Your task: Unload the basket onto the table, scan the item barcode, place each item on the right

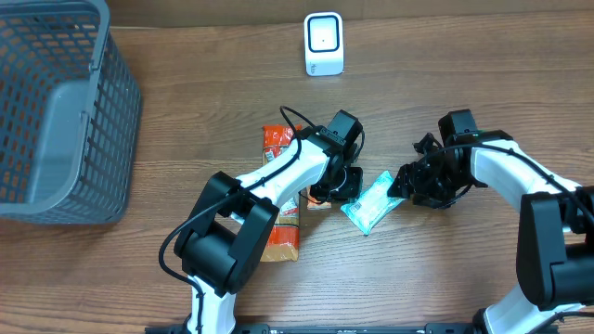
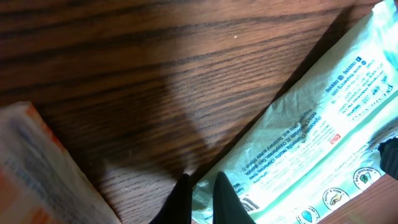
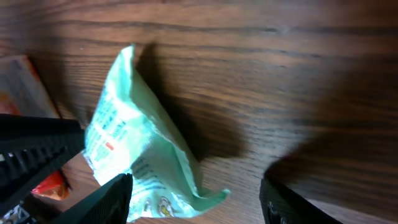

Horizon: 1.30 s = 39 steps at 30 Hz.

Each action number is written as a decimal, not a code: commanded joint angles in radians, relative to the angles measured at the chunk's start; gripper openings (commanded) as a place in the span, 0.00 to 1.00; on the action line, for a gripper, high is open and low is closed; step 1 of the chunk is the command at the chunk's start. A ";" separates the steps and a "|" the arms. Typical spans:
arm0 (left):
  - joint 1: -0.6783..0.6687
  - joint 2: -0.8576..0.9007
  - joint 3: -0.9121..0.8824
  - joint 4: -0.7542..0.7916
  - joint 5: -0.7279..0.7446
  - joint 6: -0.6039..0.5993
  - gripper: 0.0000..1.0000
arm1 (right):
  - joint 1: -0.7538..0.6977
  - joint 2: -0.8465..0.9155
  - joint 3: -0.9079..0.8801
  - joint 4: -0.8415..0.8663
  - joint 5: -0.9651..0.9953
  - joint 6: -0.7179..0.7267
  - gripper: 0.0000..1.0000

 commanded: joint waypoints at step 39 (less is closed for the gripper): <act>-0.029 0.028 0.005 -0.066 0.041 0.001 0.04 | -0.002 -0.019 -0.059 0.097 -0.056 -0.007 0.69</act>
